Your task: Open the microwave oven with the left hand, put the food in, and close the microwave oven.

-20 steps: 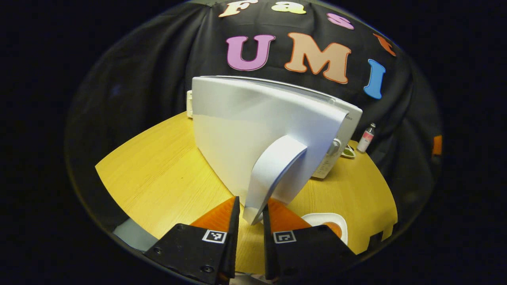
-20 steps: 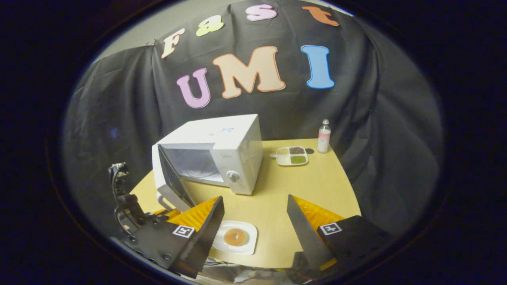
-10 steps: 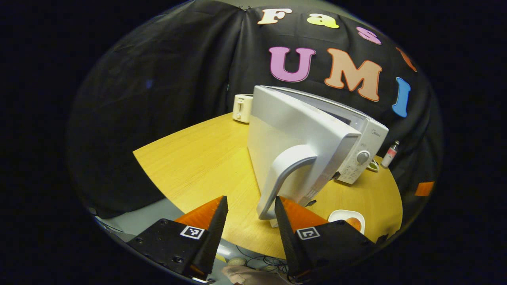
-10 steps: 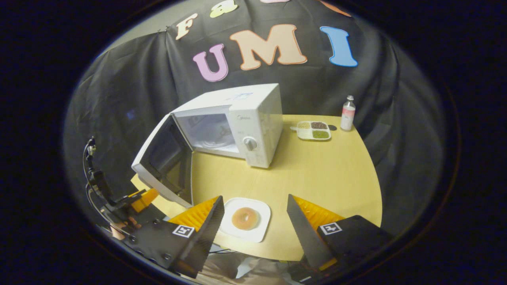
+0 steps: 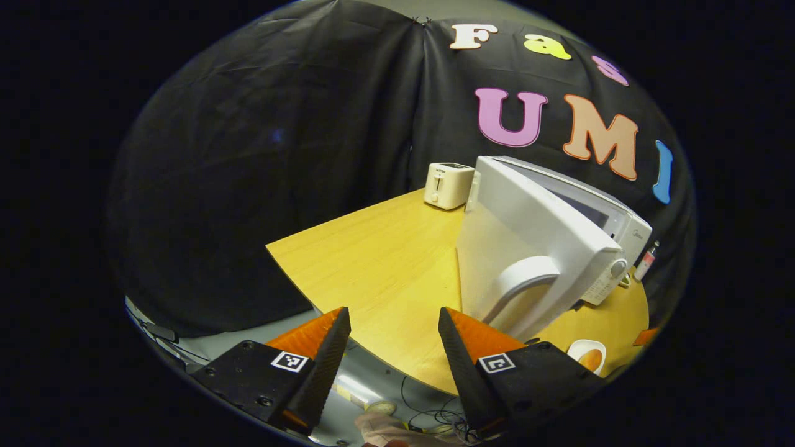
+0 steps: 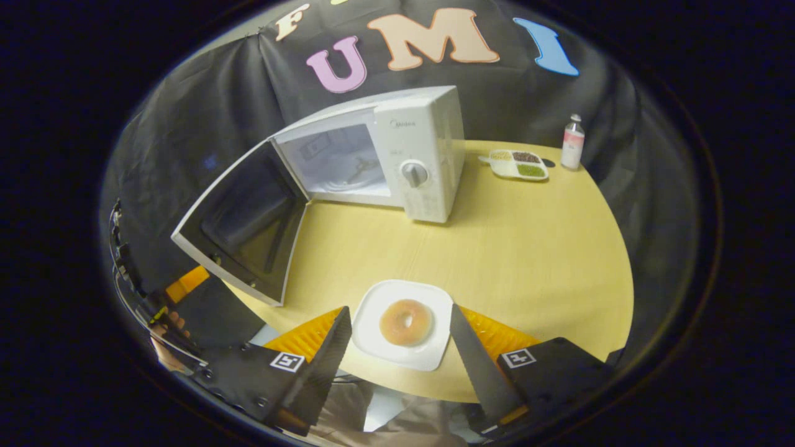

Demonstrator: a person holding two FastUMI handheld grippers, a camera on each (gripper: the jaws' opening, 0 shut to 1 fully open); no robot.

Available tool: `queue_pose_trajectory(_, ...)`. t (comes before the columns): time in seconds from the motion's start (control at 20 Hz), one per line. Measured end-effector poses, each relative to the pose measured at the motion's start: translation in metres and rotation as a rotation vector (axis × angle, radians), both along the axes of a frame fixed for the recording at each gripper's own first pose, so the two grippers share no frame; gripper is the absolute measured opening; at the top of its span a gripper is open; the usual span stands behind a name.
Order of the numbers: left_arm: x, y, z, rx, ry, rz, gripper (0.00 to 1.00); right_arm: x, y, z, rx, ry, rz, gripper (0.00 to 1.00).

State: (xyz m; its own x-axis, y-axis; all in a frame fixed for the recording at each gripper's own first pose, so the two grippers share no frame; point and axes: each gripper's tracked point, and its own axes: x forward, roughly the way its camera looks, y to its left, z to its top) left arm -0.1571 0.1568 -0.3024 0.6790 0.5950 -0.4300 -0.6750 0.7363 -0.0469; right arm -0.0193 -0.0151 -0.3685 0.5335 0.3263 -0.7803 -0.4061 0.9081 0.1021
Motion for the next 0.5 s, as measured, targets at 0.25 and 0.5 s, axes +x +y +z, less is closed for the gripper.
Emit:
queue_pose_trajectory(0.25,0.005,0.038,0.009,-0.013,-0.005,-0.003,0.84,-0.006,0.005,-0.04,-0.079,0.06,-0.074,0.99)
queue_pose_trajectory(0.5,0.015,0.067,0.06,0.017,-0.102,0.017,0.89,-0.004,0.01,-0.073,-0.159,0.089,-0.123,0.99)
